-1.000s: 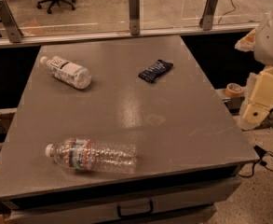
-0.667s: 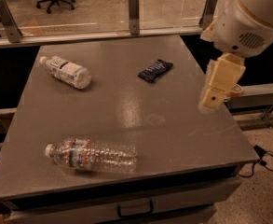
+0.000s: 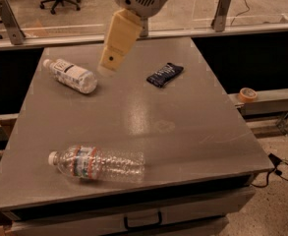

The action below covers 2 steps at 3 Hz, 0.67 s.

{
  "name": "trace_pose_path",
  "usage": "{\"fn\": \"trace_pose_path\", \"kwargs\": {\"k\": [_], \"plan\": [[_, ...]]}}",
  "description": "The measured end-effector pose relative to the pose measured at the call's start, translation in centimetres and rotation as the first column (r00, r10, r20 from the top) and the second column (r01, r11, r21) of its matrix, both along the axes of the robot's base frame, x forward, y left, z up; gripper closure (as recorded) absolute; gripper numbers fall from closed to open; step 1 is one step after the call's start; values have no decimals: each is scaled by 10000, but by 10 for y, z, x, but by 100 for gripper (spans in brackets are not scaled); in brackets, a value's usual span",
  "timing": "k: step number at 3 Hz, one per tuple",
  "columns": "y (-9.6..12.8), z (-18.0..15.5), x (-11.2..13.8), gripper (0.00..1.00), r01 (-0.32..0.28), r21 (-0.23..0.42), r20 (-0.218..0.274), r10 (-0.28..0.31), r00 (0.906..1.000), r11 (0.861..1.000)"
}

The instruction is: Place blue plastic bottle upright

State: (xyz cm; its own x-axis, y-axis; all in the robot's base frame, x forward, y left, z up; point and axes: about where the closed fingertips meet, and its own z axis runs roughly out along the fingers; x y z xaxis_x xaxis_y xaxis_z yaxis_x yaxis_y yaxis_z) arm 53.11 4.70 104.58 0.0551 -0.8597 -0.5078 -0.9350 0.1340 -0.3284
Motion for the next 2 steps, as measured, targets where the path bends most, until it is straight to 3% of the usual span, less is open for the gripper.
{"fn": "trace_pose_path", "kwargs": {"k": [2], "plan": [[0,1,1,0,107,232,38,-108,9999,9997]]}}
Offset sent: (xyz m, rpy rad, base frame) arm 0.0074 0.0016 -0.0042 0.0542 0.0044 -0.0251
